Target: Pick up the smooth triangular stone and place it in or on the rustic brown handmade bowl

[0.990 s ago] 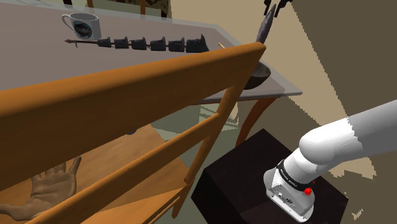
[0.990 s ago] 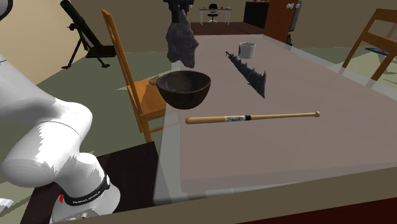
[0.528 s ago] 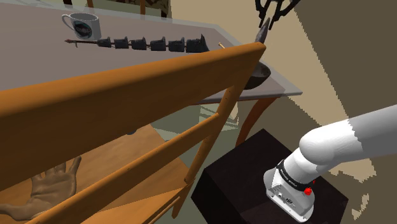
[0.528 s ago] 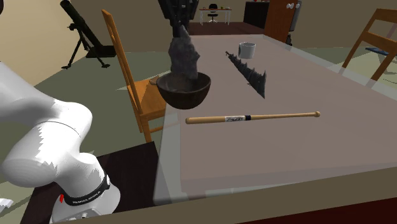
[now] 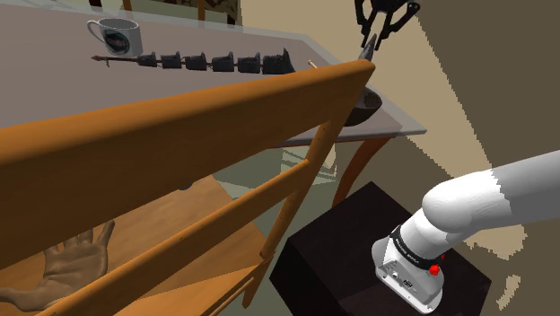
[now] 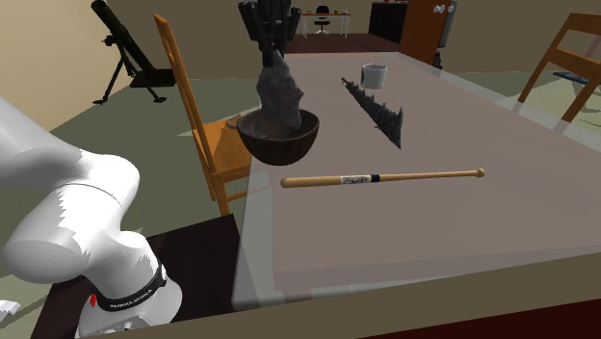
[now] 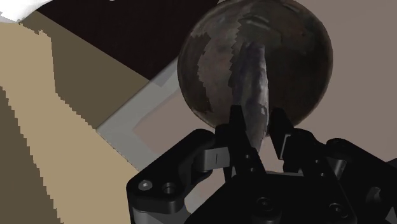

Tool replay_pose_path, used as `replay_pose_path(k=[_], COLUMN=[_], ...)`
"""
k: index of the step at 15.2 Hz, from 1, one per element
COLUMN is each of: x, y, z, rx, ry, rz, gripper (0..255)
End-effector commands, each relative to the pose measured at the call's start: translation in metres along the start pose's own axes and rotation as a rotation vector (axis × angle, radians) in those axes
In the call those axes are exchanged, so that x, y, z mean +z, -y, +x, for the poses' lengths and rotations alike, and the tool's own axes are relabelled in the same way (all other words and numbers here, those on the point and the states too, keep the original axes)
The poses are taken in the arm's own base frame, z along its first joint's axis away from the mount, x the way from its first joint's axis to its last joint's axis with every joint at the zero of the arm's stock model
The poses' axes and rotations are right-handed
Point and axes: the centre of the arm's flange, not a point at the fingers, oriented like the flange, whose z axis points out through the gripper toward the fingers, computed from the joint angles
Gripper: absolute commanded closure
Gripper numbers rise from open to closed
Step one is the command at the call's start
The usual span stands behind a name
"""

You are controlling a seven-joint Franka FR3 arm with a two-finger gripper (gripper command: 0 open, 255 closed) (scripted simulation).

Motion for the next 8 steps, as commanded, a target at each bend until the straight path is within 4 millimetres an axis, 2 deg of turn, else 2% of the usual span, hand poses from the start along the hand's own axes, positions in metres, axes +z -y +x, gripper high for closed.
replay_pose_path(k=[1,2,3,8], x=[0.0,0.0,-0.0001,0.0], y=[0.0,0.0,0.0,-0.0001], z=[0.0,0.0,0.0,0.0], rx=[0.0,0.0,0.0,0.0], ry=[0.0,0.0,0.0,0.0], rz=[0.0,0.0,0.0,0.0], gripper=[255,255,0,0])
